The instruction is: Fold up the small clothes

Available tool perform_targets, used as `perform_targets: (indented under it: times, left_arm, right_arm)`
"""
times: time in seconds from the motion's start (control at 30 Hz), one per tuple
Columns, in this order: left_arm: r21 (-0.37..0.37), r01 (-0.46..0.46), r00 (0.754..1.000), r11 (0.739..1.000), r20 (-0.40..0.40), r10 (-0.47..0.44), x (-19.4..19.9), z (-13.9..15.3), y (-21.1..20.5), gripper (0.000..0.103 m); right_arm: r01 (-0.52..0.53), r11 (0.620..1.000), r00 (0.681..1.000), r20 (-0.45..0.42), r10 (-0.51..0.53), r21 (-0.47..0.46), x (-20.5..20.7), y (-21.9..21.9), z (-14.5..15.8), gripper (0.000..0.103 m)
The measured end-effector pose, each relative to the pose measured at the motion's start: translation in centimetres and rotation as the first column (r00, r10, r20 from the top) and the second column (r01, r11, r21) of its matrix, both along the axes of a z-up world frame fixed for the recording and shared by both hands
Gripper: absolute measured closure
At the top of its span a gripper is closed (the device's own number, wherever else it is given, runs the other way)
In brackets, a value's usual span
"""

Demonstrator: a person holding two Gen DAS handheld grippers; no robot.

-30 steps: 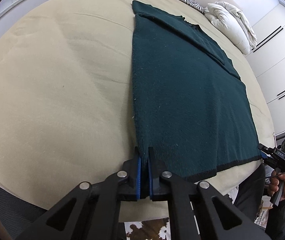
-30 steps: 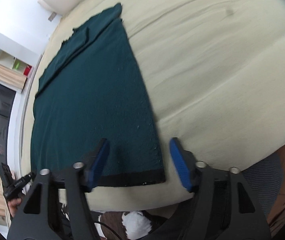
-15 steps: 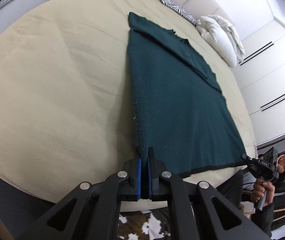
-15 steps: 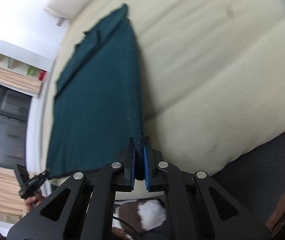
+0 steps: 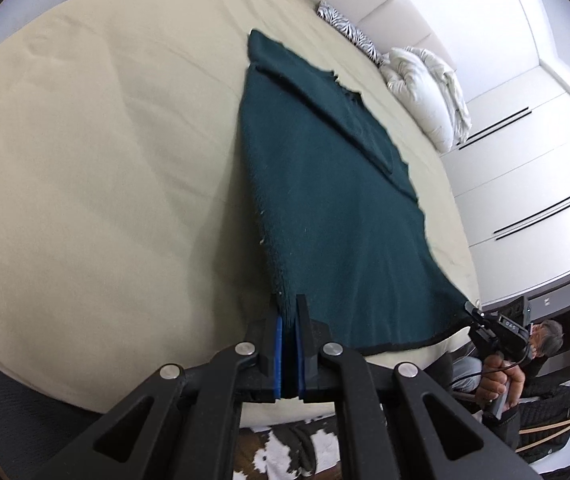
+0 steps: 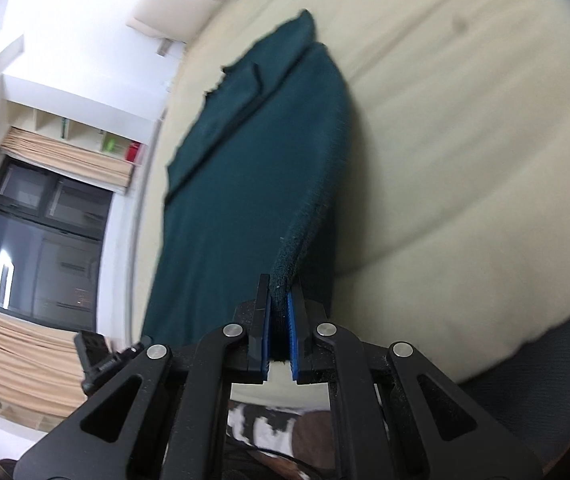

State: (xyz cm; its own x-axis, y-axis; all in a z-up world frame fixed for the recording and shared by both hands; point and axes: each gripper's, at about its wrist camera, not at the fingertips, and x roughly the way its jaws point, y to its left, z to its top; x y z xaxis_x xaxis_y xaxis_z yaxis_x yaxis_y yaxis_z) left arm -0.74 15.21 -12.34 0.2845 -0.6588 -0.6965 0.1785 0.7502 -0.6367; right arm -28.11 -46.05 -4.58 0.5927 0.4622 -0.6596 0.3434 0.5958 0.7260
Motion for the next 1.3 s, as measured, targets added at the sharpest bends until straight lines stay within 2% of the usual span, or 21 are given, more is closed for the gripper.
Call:
perform_targets:
  times: [0.2, 0.33, 0.4, 0.57, 0.7, 0.83, 0.9, 1.03, 1.07, 1.1, 1.13, 1.2, 1.23, 1.27, 1.3]
  left_arm:
    - [-0.128, -0.035, 0.999, 0.991, 0.032, 0.039, 2.9, 3.1, 0.7, 0.097]
    - [-0.232, -0.065, 0.997, 0.971, 0.031, 0.074, 6.0, 4.5, 0.5, 0.097]
    - [-0.290, -0.090, 0.995, 0.953, 0.023, 0.101, 8.2, 4.9, 0.3, 0.097]
    - [-0.350, -0.145, 0.987, 0.926, 0.015, 0.160, 15.2, 5.6, -1.0, 0.097]
    - [-0.367, -0.184, 0.982, 0.912, -0.025, 0.188, 21.6, 4.8, -2.9, 0.097]
    - [-0.334, -0.218, 0.975, 0.917, -0.024, 0.223, 27.7, 3.9, -4.6, 0.097]
    - [-0.325, -0.243, 0.969, 0.914, -0.047, 0.241, 30.9, 2.6, -5.6, 0.097]
    - [-0.242, -0.283, 0.959, 0.928, -0.085, 0.270, 35.4, -1.6, -7.9, 0.096]
    - [-0.221, -0.291, 0.956, 0.931, -0.102, 0.275, 36.2, -2.9, -8.3, 0.096]
    - [-0.198, -0.307, 0.950, 0.931, -0.123, 0.287, 36.7, -4.1, -8.6, 0.092]
    - [-0.180, -0.322, 0.943, 0.930, -0.150, 0.297, 37.2, -5.2, -8.6, 0.082]
    - [-0.234, -0.345, 0.935, 0.909, -0.172, 0.310, 37.1, -6.2, -8.1, 0.069]
    - [-0.250, -0.355, 0.933, 0.901, -0.158, 0.324, 36.7, -5.8, -7.7, 0.053]
    - [-0.231, -0.355, 0.934, 0.906, -0.120, 0.335, 36.0, -5.1, -7.5, 0.043]
    - [-0.186, -0.356, 0.934, 0.916, -0.068, 0.350, 35.1, -4.3, -7.3, 0.028]
  right_arm:
    - [0.034, 0.998, 0.993, 0.114, -0.041, 0.062, 4.0, -1.4, 2.8, 0.097]
    - [0.050, 0.996, 0.984, 0.169, -0.062, 0.073, 8.2, -2.4, 4.1, 0.097]
    - [0.073, 0.994, 0.978, 0.187, -0.087, 0.079, 10.8, -3.2, 4.4, 0.097]
    - [0.122, 0.989, 0.969, 0.203, -0.137, 0.086, 17.2, -5.5, 4.8, 0.097]
    - [0.196, 0.976, 0.957, 0.201, -0.211, 0.093, 22.6, -7.9, 4.1, 0.097]
    - [0.252, 0.966, 0.949, 0.181, -0.260, 0.062, 27.3, -10.5, 2.7, 0.097]
    - [0.280, 0.959, 0.946, 0.161, -0.283, 0.044, 29.8, -11.6, 1.5, 0.097]
    - [0.323, 0.946, 0.940, 0.110, -0.323, 0.014, 34.1, -13.4, -1.6, 0.097]
    - [0.330, 0.944, 0.939, 0.103, -0.328, -0.004, 33.9, -13.7, -2.4, 0.097]
    - [0.333, 0.943, 0.939, 0.092, -0.330, -0.013, 34.9, -13.9, -3.4, 0.095]
    - [0.332, 0.943, 0.940, 0.080, -0.331, -0.009, 35.5, -14.2, -4.2, 0.094]
    - [0.330, 0.944, 0.944, 0.026, -0.329, -0.024, 36.5, -14.4, -5.8, 0.094]
    - [0.330, 0.944, 0.944, 0.014, -0.329, -0.021, 36.6, -14.7, -6.3, 0.094]
    - [0.334, 0.942, 0.942, 0.024, -0.334, -0.008, 36.4, -14.9, -6.6, 0.093]
    - [0.339, 0.941, 0.940, 0.038, -0.338, -0.001, 36.2, -15.0, -6.6, 0.088]
